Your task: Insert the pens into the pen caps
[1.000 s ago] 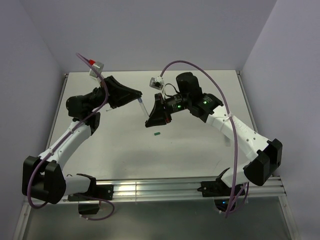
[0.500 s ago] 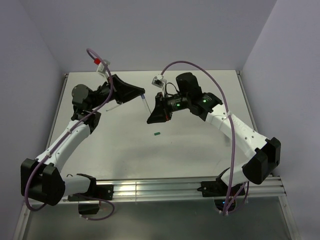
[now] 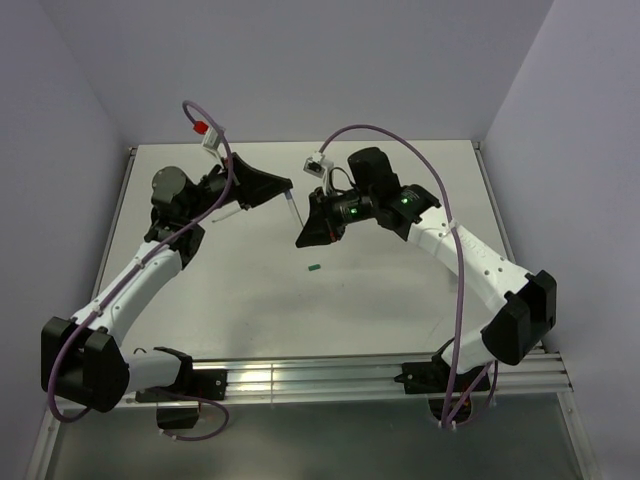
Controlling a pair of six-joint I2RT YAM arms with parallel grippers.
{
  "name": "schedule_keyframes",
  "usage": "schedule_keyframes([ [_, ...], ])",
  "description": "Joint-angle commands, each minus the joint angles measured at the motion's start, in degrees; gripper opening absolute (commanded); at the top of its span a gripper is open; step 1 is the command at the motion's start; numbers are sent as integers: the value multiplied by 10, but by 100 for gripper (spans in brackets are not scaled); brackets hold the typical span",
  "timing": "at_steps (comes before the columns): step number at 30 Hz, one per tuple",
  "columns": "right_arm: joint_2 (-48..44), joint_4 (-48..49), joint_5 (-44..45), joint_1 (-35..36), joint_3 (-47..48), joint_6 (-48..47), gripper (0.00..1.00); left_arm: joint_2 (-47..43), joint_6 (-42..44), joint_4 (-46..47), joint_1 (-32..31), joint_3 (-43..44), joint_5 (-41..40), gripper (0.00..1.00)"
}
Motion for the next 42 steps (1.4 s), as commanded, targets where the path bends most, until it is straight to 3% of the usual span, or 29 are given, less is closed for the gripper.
schedule_keyframes([
  [1, 4, 100, 38, -18, 46, 2, 0, -15, 1, -22, -39, -30, 98, 0],
  [6, 11, 100, 13, -25, 61, -11, 0, -20, -30, 51, -51, -62, 122, 0],
  [24, -16, 124, 7, -54, 71, -23, 0, -26, -10, 26, -62, -93, 125, 0],
  [42, -34, 126, -27, -53, 8, -18, 0, -4, -47, 49, -30, -40, 91, 0],
])
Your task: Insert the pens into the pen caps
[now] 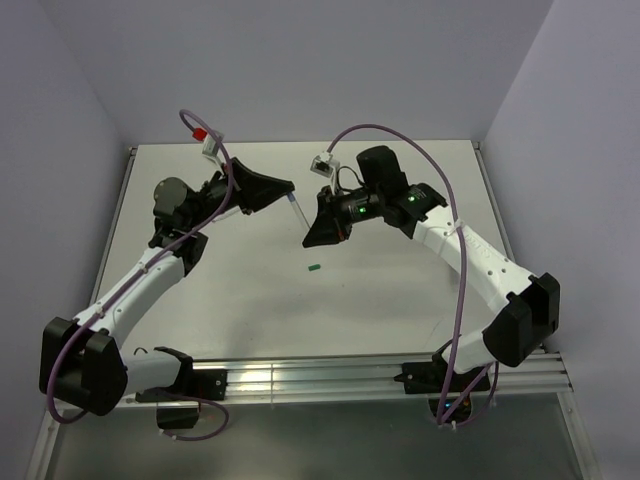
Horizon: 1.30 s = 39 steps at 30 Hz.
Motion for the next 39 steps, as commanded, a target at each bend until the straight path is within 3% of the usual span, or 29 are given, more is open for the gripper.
schedule_keyframes([
  [1, -33, 147, 22, -24, 8, 20, 0, 9, -30, -25, -10, 9, 122, 0],
  [19, -34, 148, 31, -19, -10, 26, 0, 16, -62, 11, 9, 28, 108, 0],
  [23, -27, 147, 59, -19, 7, 40, 0, 11, -51, -11, 2, 11, 99, 0],
  [32, -5, 133, 111, -16, 35, 42, 0, 15, 57, -201, -24, 36, 52, 0],
  [39, 4, 136, 118, -16, 53, 35, 0, 15, 7, -148, -30, 12, 61, 0],
])
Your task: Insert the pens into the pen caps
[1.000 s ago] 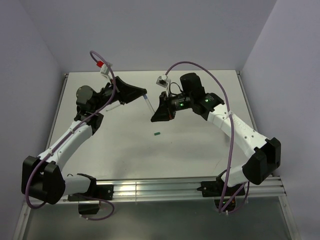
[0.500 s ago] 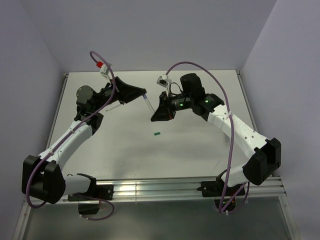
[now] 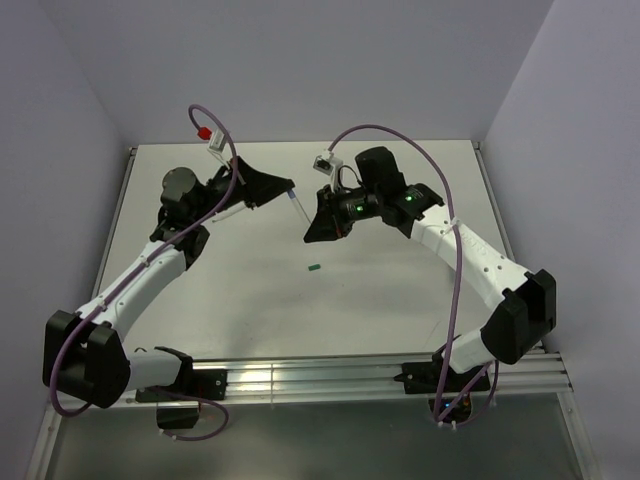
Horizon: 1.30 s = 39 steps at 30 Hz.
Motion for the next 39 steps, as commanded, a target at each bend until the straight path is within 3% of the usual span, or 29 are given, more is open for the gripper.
schedule_keyframes([
  [1, 1, 112, 57, -11, 72, 6, 0, -6, -10, -40, -39, -23, 96, 0],
  [4, 3, 112, 67, -11, 79, 1, 0, -10, -13, -40, -51, -40, 92, 0],
  [21, 10, 121, 55, -12, 100, -7, 0, -21, -143, 167, -75, -153, 103, 0],
  [39, 17, 126, 62, -11, 114, -19, 0, -26, -142, 175, -107, -186, 108, 0],
])
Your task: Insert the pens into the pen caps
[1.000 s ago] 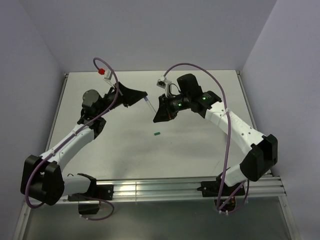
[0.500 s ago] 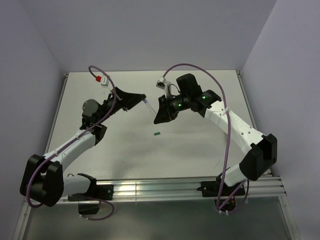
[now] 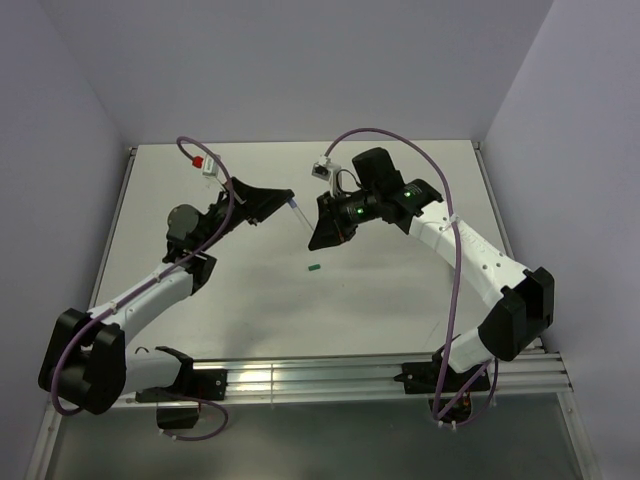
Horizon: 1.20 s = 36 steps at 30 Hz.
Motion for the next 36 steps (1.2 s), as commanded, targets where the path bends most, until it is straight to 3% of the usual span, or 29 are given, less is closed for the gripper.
schedule_keyframes([
  [1, 2, 217, 66, -14, 81, 9, 0, -10, -14, -69, -71, -36, 216, 0],
  [36, 17, 239, 58, -12, 112, 25, 0, -8, -22, -52, -106, -74, 206, 0],
])
